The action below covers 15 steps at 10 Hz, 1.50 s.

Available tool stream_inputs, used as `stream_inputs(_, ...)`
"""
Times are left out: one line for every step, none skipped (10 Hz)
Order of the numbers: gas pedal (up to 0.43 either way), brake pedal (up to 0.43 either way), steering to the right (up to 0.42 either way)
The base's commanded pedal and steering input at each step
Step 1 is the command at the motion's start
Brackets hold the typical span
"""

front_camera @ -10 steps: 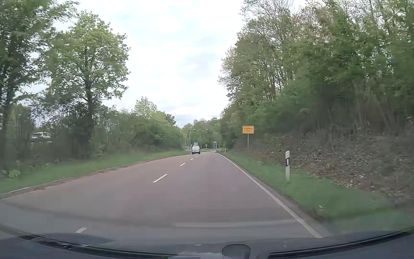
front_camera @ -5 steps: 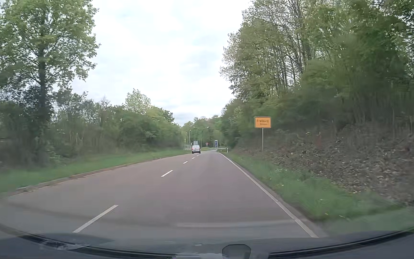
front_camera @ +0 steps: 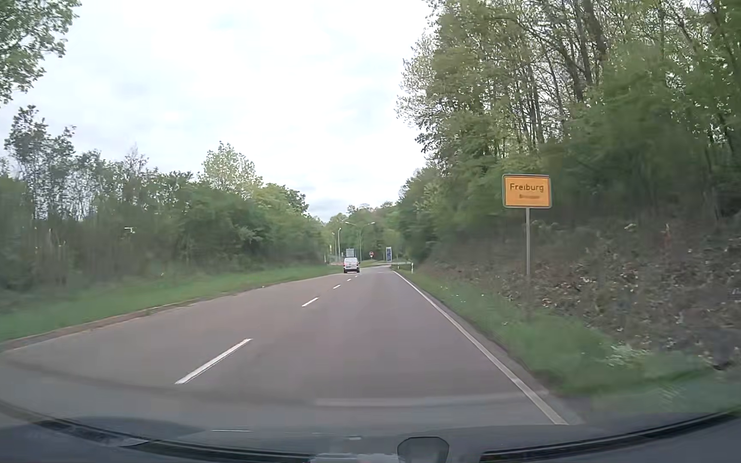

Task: Follow the waypoints while adhering to traffic rules and regulations

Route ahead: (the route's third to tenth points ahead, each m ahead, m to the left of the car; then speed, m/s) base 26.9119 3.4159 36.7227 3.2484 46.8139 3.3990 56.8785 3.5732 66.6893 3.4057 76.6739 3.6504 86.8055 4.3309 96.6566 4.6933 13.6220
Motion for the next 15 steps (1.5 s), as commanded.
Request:
stream_inputs(0.0, 0.146, -0.005)
stream_inputs(0.0, 0.14, -0.005)
stream_inputs(0.0, 0.14, -0.005)
stream_inputs(0.0, 0.134, -0.005)
stream_inputs(0.0, 0.14, -0.004)
stream_inputs(0.0, 0.134, -0.004)
stream_inputs(0.0, 0.14, -0.004)
stream_inputs(0.0, 0.14, -0.004)
stream_inputs(0.0, 0.134, -0.004)
stream_inputs(0.0, 0.122, -0.004)
stream_inputs(0.0, 0.122, -0.004)
stream_inputs(0.0, 0.122, -0.004)
stream_inputs(0.0, 0.116, -0.004)
stream_inputs(0.0, 0.122, -0.004)
stream_inputs(0.0, 0.116, -0.004)
